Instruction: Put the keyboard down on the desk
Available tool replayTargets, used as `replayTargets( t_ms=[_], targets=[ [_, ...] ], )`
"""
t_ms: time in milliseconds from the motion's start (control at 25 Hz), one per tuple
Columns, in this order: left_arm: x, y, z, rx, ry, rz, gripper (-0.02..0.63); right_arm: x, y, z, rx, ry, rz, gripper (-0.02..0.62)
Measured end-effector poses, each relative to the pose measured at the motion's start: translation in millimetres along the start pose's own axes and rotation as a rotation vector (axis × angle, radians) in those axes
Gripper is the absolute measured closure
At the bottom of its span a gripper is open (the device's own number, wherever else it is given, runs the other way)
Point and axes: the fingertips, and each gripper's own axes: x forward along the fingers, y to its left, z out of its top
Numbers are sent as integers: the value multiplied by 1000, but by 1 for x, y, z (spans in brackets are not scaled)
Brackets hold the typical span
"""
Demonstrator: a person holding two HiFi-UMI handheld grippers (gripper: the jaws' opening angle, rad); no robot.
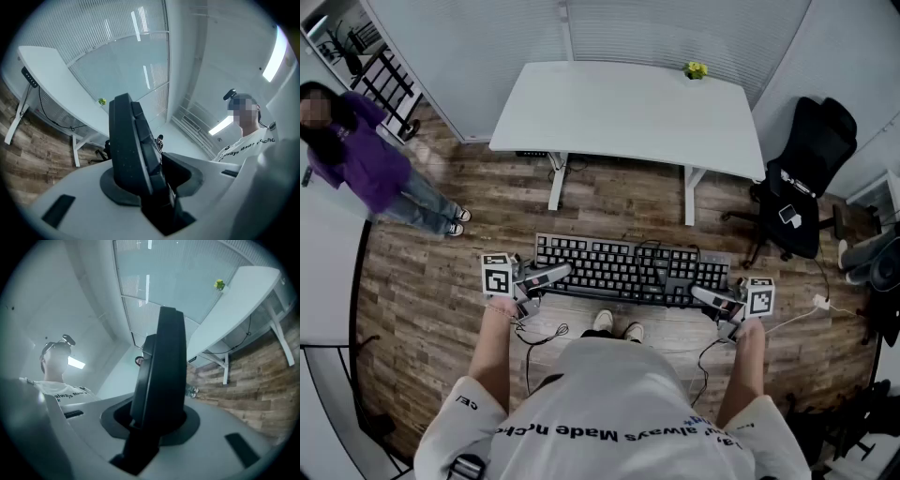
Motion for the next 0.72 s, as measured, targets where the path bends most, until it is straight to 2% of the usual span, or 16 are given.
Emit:
replayTargets(
  t_ms=[720],
  targets=[
    [1, 1, 3, -2, 11, 9, 450, 0, -1, -1, 2, -19, 5, 472]
  ],
)
